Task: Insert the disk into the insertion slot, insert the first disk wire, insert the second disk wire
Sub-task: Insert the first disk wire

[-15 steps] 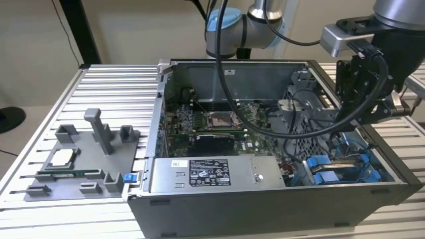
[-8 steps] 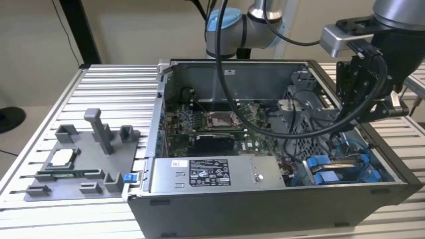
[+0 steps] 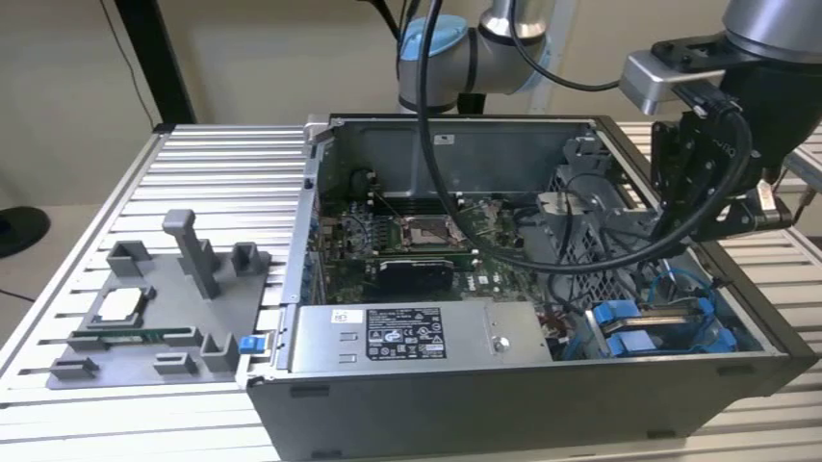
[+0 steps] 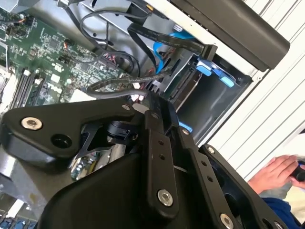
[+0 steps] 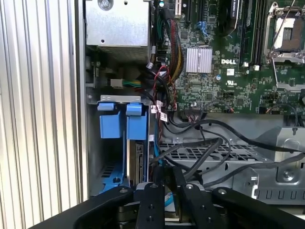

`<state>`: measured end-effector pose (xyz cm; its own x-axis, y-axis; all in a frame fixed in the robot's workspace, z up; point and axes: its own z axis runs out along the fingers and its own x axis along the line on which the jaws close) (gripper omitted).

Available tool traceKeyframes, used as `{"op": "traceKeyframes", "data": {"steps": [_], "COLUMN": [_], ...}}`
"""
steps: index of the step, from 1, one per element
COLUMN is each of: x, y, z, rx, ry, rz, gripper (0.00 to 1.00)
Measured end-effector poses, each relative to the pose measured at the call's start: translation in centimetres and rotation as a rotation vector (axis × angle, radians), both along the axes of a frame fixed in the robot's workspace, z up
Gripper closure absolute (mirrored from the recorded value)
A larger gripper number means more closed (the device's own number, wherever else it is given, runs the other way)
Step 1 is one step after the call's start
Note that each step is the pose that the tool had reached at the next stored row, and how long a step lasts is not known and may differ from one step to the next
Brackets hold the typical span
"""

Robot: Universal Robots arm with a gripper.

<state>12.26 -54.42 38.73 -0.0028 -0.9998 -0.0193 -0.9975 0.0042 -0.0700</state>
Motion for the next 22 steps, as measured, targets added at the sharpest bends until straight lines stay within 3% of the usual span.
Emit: {"op": "traceKeyframes", "data": {"steps": [14,18,22], "x": [0.1,0.2,0.6], "y": [-4.23,-4.69,-4.71], "z": [-0.13,-0.38,-0.63], "rx": [0.0000,0.0014,0.0161], "ry": [0.0054,0.0056,0.0056], "rz": [0.000,-0.004,-0.013], "gripper": [1.00,1.00,1.00]}}
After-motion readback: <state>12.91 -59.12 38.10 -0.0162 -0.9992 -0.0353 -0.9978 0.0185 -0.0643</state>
